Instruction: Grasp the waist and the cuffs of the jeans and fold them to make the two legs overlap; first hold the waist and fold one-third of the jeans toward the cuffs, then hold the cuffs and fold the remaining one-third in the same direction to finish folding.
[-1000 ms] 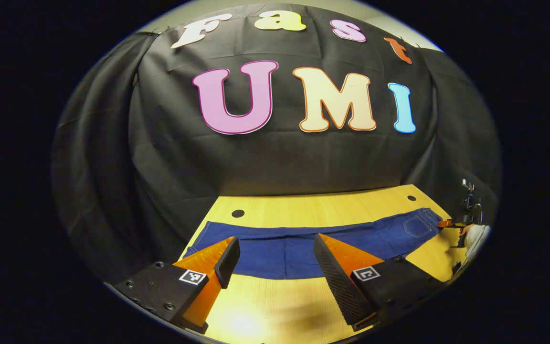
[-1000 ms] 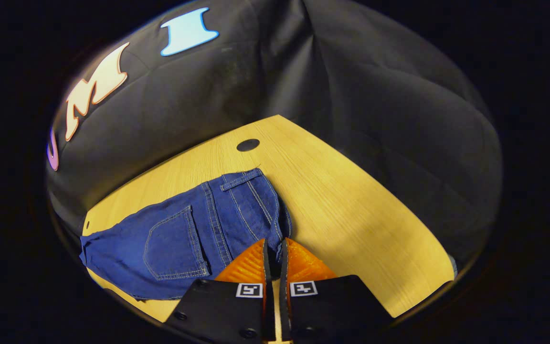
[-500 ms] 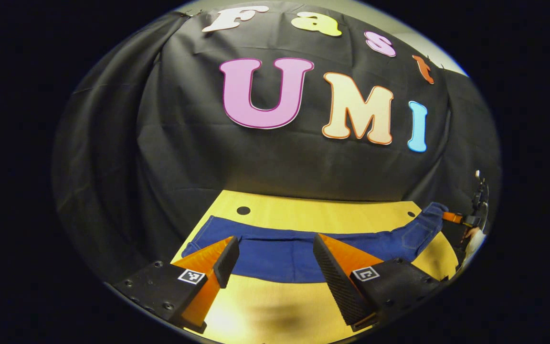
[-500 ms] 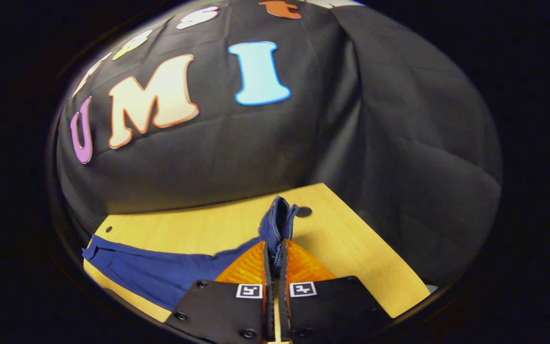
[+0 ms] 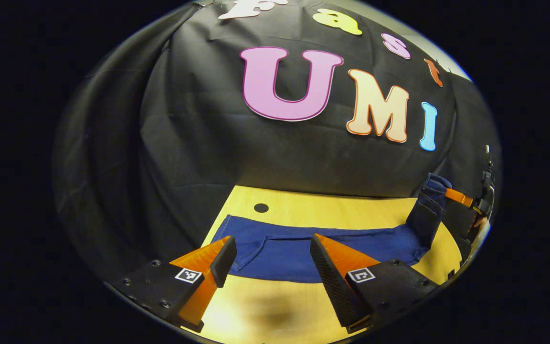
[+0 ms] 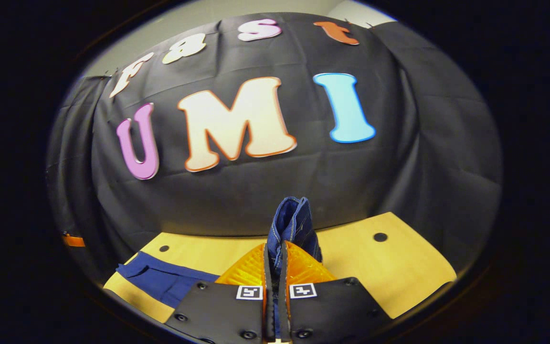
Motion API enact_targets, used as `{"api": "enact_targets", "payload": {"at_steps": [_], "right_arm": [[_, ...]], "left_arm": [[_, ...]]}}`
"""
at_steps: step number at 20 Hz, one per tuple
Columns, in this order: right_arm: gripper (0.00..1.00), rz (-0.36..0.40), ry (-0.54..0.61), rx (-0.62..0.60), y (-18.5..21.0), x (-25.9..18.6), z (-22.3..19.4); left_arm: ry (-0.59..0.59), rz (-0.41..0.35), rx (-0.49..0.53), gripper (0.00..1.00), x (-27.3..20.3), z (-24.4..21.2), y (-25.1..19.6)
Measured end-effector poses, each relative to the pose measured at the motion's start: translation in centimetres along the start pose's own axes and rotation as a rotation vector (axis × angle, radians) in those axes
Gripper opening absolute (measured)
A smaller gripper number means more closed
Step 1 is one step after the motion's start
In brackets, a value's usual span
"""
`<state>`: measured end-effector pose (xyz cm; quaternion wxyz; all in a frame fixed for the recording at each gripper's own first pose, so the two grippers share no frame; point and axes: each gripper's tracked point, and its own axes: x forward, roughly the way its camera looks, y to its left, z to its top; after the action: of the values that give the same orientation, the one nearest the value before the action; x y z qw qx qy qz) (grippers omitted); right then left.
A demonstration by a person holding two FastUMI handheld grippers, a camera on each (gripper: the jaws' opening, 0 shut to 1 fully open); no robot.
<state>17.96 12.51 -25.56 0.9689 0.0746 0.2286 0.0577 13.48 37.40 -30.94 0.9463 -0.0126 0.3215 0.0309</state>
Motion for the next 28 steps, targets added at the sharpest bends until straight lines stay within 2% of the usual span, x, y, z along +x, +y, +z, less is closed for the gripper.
{"api": "enact_targets", "payload": {"at_steps": [5, 10, 13, 19, 20, 24, 28], "right_arm": [[0.06, 0.077, 0.019, -0.042, 9.6, 2.1, -4.1], [0.06, 0.158, 0.118, -0.070, 18.4, 4.4, -11.5], [0.06, 0.168, 0.223, -0.111, 21.1, 5.7, -17.7], [0.10, 0.199, 0.332, -0.148, 22.8, 5.2, -22.6], [0.28, 0.205, 0.353, -0.142, 23.2, 4.9, -22.6], [1.00, 0.227, 0.303, -0.160, 23.3, 2.7, -20.2], [1.00, 0.166, 0.274, -0.190, 20.3, 1.0, -17.8]], "left_arm": [[0.058, -0.017, 0.012, 0.95, 2.0, -1.1, 4.1], [0.109, -0.050, 0.032, 0.94, 3.9, -2.2, 7.0], [0.162, -0.073, 0.023, 0.95, 5.7, -3.9, 8.4], [0.284, -0.068, -0.038, 0.95, 10.3, -9.0, 11.3], [0.290, -0.054, -0.044, 0.95, 11.2, -9.6, 11.9], [0.340, -0.055, -0.030, 0.96, 14.2, -12.0, 13.2], [0.396, -0.048, 0.029, 0.96, 17.1, -14.4, 14.8]]}}
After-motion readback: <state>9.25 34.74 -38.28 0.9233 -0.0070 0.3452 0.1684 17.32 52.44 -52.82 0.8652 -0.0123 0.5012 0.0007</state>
